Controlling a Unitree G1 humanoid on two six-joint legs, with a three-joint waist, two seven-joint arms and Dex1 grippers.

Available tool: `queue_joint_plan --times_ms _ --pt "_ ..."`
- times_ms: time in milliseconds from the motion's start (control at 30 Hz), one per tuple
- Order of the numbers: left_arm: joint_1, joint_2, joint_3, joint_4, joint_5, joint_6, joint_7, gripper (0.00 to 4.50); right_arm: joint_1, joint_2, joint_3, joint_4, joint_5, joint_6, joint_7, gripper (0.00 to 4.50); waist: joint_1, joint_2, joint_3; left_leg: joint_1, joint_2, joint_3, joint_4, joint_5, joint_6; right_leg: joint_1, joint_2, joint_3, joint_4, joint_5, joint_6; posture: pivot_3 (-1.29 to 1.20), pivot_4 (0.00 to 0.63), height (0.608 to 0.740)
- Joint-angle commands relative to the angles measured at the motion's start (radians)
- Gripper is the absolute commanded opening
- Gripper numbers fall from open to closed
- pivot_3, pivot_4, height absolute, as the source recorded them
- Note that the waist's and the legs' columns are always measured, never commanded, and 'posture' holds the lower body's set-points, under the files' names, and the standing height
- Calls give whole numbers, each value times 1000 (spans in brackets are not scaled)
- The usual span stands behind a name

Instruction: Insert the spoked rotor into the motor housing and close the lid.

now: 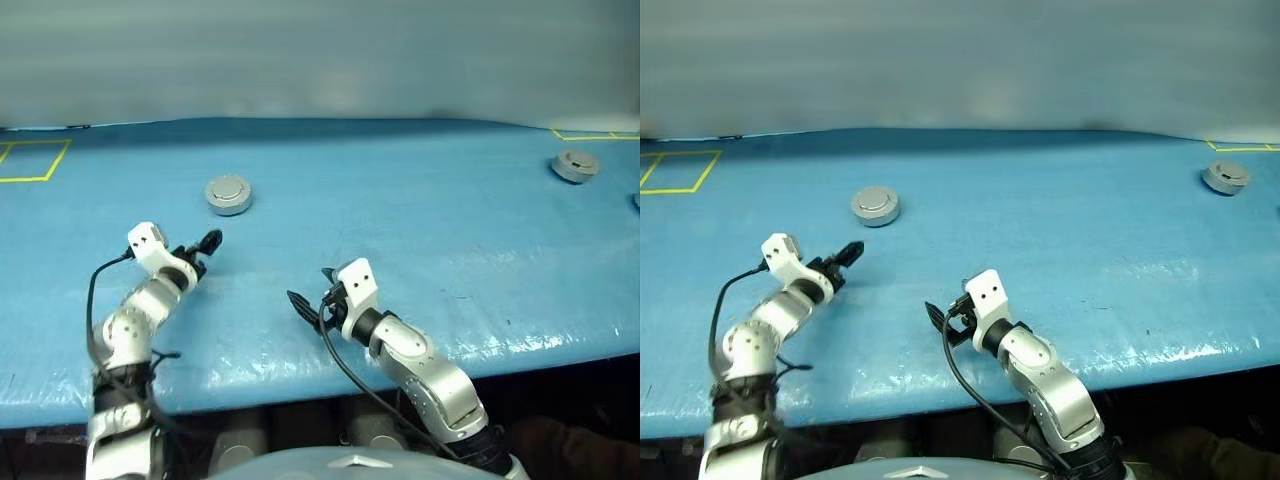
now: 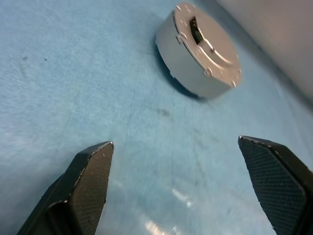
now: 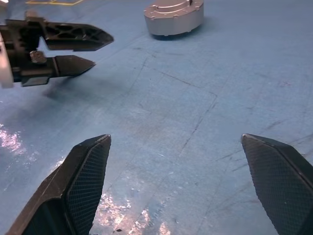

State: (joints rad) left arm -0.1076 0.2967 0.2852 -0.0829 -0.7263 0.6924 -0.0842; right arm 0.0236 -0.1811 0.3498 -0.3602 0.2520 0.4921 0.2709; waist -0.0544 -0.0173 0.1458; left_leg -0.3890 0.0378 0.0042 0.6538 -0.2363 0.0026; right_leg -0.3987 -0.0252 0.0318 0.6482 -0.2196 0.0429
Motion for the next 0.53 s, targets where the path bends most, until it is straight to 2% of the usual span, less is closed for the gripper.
queue_joint_plan --times_ms 33,133,267,367,533 --pt "109 35 -114 -156 143 -150 -112 4481 22 -4 -64 -47 17 -82 30 4500 12 0 0 0 0 0 0 0 0 0 -1 1 0 0 0 0 150 740" --pt "197 91 -240 -226 344 -334 -171 4481 58 -11 -85 -66 -10 -110 12 4500 27 -1 0 -7 0 1 0 0 0 -10 -1 1 -1 0 0 0 150 740" --pt "240 78 -309 -215 503 -530 -173 4481 104 1 -92 -79 -26 -168 5 4500 43 -1 0 -13 0 3 0 0 1 -14 -1 3 -1 1 -2 0 150 740" --pt "250 79 -331 -195 562 -609 -195 4481 134 6 -81 -91 -42 -174 -4 4500 43 -1 0 -15 0 3 -1 0 1 -15 -1 4 -2 0 0 0 150 740" --pt "252 54 -317 -178 552 -624 -223 4481 149 8 -79 -104 -40 -157 0 4500 42 0 1 -15 1 4 -2 0 1 -16 -1 3 -3 0 0 0 150 740"
